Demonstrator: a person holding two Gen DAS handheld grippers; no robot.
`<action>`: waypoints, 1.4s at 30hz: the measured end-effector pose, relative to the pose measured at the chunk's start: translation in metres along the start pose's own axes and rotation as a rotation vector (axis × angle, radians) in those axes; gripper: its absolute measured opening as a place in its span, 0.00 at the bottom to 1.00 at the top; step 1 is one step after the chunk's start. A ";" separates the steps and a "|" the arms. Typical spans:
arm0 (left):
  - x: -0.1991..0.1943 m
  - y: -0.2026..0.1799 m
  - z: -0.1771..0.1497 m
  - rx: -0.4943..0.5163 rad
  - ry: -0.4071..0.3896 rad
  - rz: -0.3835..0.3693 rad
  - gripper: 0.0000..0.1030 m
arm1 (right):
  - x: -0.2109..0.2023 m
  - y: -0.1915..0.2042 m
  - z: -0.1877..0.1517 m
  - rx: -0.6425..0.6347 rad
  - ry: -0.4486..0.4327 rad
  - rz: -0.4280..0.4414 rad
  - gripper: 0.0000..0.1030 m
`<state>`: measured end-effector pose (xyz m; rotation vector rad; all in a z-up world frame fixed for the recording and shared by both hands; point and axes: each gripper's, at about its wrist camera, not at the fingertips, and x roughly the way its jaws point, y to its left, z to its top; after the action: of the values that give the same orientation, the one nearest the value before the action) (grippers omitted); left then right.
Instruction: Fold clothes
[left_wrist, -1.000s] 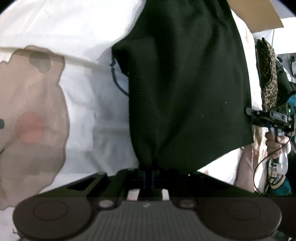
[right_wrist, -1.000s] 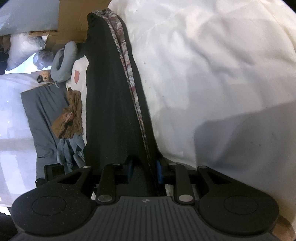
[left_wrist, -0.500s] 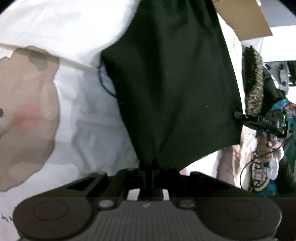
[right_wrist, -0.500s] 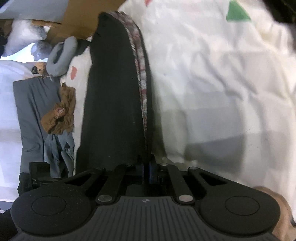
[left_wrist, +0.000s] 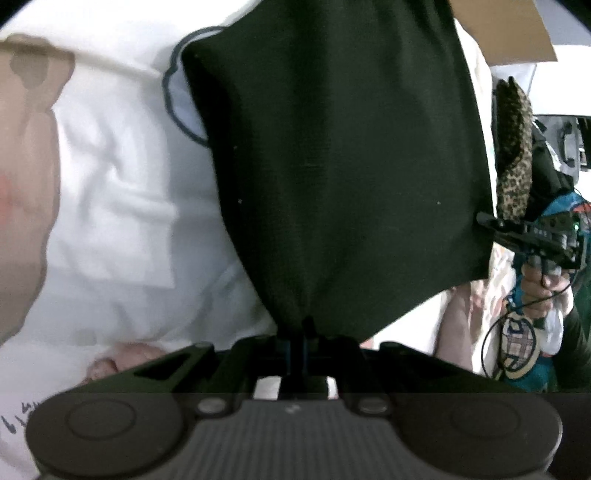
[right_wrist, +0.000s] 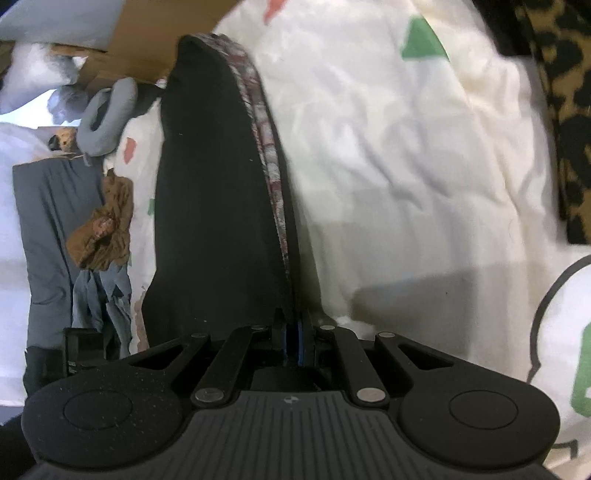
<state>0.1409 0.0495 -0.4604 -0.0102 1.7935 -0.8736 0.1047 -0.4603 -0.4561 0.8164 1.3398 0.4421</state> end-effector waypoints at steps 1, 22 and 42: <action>0.000 0.001 0.000 -0.002 0.000 -0.002 0.05 | 0.003 -0.002 0.001 0.005 0.011 -0.003 0.07; -0.047 0.016 -0.009 0.019 -0.029 -0.066 0.05 | 0.004 0.029 -0.019 -0.117 0.061 0.016 0.03; -0.072 0.023 -0.067 -0.021 -0.009 -0.085 0.05 | -0.007 0.049 -0.081 -0.106 0.192 0.064 0.02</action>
<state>0.1241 0.1325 -0.4046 -0.1046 1.8047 -0.9134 0.0329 -0.4116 -0.4164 0.7444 1.4561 0.6500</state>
